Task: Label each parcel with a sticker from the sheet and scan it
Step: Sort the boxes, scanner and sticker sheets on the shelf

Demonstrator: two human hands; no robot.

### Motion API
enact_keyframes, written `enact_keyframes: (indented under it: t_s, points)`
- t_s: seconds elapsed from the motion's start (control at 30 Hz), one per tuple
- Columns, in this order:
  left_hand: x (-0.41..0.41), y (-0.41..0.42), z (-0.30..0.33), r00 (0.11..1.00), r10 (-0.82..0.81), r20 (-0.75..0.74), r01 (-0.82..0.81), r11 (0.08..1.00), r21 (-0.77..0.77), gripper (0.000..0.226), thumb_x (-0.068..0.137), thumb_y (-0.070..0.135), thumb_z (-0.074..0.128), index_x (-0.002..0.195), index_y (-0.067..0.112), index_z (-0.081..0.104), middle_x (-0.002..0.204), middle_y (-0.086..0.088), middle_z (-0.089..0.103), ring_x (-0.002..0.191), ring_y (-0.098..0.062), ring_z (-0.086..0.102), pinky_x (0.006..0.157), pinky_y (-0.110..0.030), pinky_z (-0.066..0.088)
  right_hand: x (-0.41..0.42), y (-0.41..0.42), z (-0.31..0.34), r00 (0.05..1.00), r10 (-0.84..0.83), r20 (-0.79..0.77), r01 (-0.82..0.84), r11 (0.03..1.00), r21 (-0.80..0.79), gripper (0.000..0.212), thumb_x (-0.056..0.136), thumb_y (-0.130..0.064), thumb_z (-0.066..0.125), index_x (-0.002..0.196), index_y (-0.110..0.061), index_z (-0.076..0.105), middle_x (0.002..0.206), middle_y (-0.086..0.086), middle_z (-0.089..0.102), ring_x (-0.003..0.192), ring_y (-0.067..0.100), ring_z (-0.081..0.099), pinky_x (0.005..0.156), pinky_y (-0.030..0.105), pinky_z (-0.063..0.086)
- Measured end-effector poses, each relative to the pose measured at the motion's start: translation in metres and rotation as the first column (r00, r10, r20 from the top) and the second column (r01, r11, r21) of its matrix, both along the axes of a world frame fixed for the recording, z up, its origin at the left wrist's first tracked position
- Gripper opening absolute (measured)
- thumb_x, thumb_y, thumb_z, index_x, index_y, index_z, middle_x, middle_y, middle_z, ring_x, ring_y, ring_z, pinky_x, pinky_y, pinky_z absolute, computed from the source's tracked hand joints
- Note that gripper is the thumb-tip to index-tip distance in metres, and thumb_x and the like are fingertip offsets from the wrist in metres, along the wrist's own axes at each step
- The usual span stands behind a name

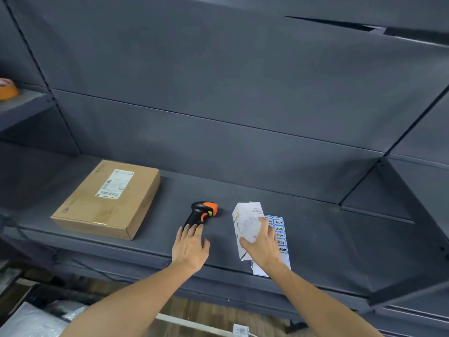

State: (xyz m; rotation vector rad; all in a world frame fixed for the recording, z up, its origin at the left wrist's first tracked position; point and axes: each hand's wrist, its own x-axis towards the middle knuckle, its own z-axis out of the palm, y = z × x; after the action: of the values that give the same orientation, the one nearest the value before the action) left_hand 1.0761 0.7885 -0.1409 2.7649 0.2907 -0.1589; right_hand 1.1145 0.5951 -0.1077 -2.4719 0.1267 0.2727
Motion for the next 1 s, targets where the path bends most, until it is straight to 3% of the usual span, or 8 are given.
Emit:
enact_keyframes:
  t_s: [0.6, 1.0]
  points:
    - [0.005, 0.021, 0.04, 1.0, -0.019, 0.024, 0.014, 0.985, 0.174, 0.054, 0.099, 0.035, 0.033, 0.149, 0.018, 0.025, 0.154, -0.001, 0.03, 0.145, -0.021, 0.018, 0.12, -0.034, 0.003, 0.015, 0.009, 0.014, 1.0, 0.012, 0.018, -0.013, 0.997, 0.076, 0.077, 0.079, -0.041, 0.064, 0.14, -0.024, 0.02, 0.135, 0.01, 0.037, 0.122, 0.033, 0.04, 0.098, 0.043, 0.038]
    - [0.055, 0.049, 0.061, 0.997, -0.051, 0.065, 0.039, 0.982, 0.184, 0.056, 0.1, 0.037, 0.032, 0.151, 0.018, 0.019, 0.156, 0.0, 0.024, 0.147, -0.021, 0.011, 0.121, -0.035, 0.0, 0.067, 0.051, 0.036, 0.997, 0.027, 0.071, -0.029, 0.999, 0.026, 0.079, 0.079, -0.043, 0.064, 0.14, -0.022, 0.02, 0.129, 0.011, 0.039, 0.119, 0.033, 0.042, 0.097, 0.041, 0.038]
